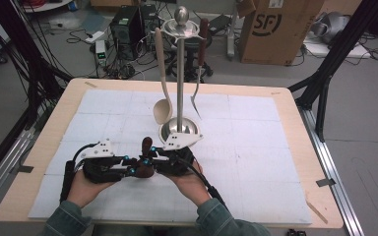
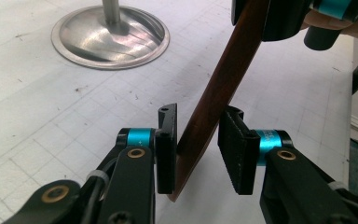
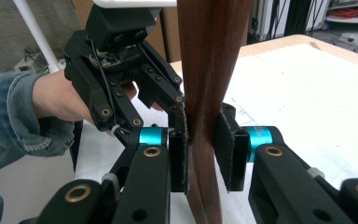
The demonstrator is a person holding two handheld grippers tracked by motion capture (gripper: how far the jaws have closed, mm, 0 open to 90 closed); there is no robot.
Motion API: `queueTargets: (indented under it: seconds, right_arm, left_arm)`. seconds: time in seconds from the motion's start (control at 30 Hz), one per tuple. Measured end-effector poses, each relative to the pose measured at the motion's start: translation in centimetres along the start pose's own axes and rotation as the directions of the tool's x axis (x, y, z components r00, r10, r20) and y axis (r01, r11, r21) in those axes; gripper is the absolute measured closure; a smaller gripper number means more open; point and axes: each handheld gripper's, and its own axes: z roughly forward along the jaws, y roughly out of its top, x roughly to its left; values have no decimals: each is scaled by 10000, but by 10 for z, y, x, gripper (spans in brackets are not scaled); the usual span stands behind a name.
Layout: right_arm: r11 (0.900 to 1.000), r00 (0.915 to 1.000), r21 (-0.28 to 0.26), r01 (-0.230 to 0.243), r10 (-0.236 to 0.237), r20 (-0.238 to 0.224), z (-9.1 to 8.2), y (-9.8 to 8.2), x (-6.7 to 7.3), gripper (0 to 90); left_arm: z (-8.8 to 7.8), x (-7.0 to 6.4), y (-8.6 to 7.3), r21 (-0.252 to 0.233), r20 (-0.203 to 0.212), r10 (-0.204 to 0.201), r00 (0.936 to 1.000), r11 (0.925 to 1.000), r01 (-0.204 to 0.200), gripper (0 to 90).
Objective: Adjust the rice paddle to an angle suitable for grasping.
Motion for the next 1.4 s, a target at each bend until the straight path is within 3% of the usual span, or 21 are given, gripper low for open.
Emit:
queueTargets:
  seconds: [0.13,0.23,0.33,0.8,1.07,1.4]
  right_arm:
    - [10000,10000,-100,-3,3,-55,-2,3,0,771]
    - [9999,10000,-103,16,-17,-43,-4,4,-1,776]
    - [10000,10000,-78,-42,43,33,-7,4,-3,777]
    - [9997,9999,-210,-155,155,-24,-23,10,-18,778]
    - [9990,9992,-278,-355,359,152,-37,18,-31,778]
    - [9992,9989,-320,-226,239,412,-57,35,-42,778]
  left_arm:
    - [-2,0,0,-219,36,-68,10000,9997,69,670]
    - [-3,0,1,-322,169,-91,9998,9994,96,588]
    - [-2,-1,1,-350,7,-74,10000,9994,74,494]
    - [-6,3,1,-575,-215,-214,9995,9981,201,315]
    - [-11,8,0,-707,-475,-362,9982,9970,328,260]
    - [-14,10,-1,-764,-682,-496,9964,9961,443,224]
